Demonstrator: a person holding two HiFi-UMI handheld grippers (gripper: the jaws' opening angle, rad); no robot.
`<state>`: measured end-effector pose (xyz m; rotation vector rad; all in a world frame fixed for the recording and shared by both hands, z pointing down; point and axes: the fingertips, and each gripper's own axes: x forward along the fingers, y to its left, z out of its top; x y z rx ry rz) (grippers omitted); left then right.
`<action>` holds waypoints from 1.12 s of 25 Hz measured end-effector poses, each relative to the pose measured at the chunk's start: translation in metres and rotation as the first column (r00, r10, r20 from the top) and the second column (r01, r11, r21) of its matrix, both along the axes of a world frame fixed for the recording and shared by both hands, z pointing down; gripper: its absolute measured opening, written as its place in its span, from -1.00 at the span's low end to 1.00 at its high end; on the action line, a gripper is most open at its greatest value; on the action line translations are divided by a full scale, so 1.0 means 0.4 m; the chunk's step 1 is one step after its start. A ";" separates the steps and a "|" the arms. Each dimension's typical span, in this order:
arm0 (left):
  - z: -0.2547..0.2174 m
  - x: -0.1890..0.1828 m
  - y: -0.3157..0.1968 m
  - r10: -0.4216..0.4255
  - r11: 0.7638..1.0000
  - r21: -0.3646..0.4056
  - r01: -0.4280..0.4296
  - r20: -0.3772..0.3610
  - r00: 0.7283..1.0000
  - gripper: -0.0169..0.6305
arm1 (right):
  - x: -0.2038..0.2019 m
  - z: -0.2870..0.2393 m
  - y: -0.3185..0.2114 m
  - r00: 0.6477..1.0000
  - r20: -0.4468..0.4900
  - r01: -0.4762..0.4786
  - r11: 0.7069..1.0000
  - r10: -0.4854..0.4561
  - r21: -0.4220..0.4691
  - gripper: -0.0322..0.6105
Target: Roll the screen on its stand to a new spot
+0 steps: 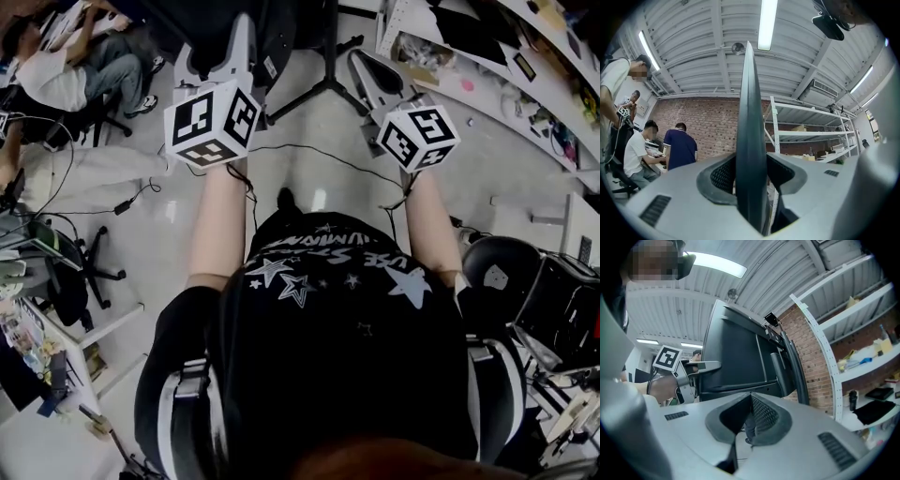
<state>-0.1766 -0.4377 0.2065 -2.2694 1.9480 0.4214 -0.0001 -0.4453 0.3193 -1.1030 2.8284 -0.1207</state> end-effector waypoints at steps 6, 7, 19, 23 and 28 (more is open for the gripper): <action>0.009 0.061 0.049 -0.009 1.000 -0.015 0.009 -0.004 1.000 -0.30 | 0.059 0.020 0.060 0.999 -0.009 0.033 0.999 -0.034 -0.017 -0.88; 0.009 0.067 0.056 -0.011 1.000 -0.015 0.011 -0.005 1.000 -0.30 | 0.065 0.024 0.069 0.999 -0.008 0.037 0.999 -0.037 -0.020 -0.88; 0.004 0.092 0.143 0.013 1.000 -0.004 -0.013 -0.004 1.000 -0.30 | 0.085 0.041 0.194 1.000 -0.007 0.017 0.999 -0.018 -0.036 -0.88; 0.008 0.124 0.175 0.036 0.999 -0.010 -0.036 0.000 0.999 -0.30 | 0.097 0.046 0.243 1.000 -0.011 -0.012 0.999 0.012 -0.049 -0.88; 0.013 0.136 0.211 0.042 0.999 -0.020 -0.042 -0.003 0.999 -0.31 | 0.092 0.043 0.301 1.000 -0.016 -0.022 0.999 0.022 -0.046 -0.88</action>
